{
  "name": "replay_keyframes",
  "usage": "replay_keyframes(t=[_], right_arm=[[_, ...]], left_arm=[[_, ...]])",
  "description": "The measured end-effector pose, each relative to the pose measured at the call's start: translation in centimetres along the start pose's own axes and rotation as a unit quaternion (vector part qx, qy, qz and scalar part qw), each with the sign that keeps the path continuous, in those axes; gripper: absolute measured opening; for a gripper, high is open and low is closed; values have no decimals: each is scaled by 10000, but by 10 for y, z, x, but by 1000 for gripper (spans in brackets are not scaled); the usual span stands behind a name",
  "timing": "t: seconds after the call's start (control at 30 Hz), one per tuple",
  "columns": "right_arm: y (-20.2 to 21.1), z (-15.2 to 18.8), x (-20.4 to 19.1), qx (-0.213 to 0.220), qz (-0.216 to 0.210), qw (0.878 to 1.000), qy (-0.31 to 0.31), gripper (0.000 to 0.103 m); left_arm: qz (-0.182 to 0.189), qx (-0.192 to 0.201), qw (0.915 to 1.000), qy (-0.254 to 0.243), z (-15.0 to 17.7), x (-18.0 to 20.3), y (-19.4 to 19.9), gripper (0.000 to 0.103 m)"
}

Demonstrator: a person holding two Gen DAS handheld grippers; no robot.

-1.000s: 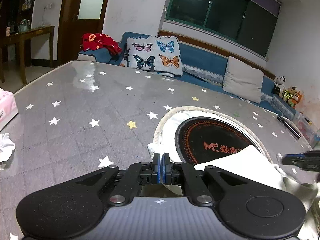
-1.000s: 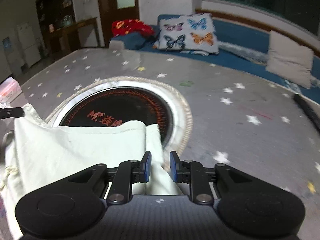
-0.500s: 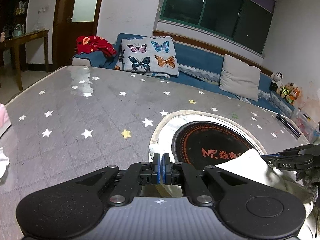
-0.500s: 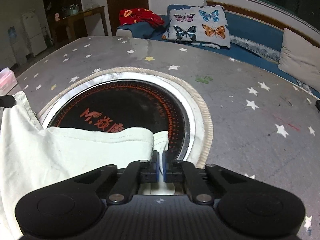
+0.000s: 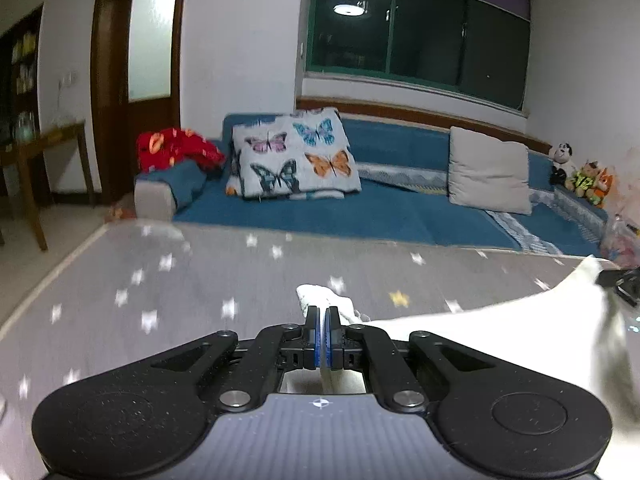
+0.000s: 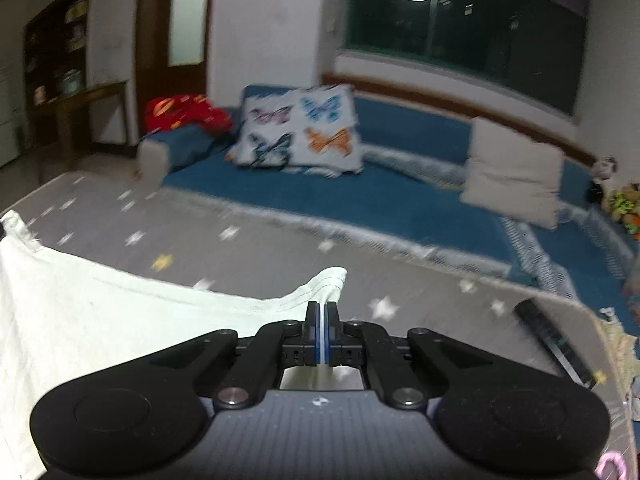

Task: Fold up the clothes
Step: 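Lift the T-shirt with both grippers and shake it out above the table, then lay the T-shirt flat on the table and open both grippers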

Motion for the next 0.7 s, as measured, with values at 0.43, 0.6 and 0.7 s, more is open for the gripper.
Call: replay_keyframes(t=[0.43, 0.6, 0.7], right_arm=[[-59, 32, 38, -700, 133, 9966, -414, 10], [-23, 56, 26, -923, -133, 9952, -296, 28], [2, 70, 19, -1067, -327, 9933, -294, 31]], left_arm=[[-365, -857, 9956, 32, 34, -6, -83, 6], [-189, -858, 9960, -144, 46, -4, -45, 26], [-18, -868, 9957, -319, 59, 5, -15, 31]])
Point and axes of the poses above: each gripper's, at about its wrist camera, not at the fingertips, and y roughly against the way its jaws point, x to its right, z to its underside, the point moved 7 cm from there along -y, roughly the way its jaws point, and after that the axes turned 1 degree about -x, right-handed, at the moved point
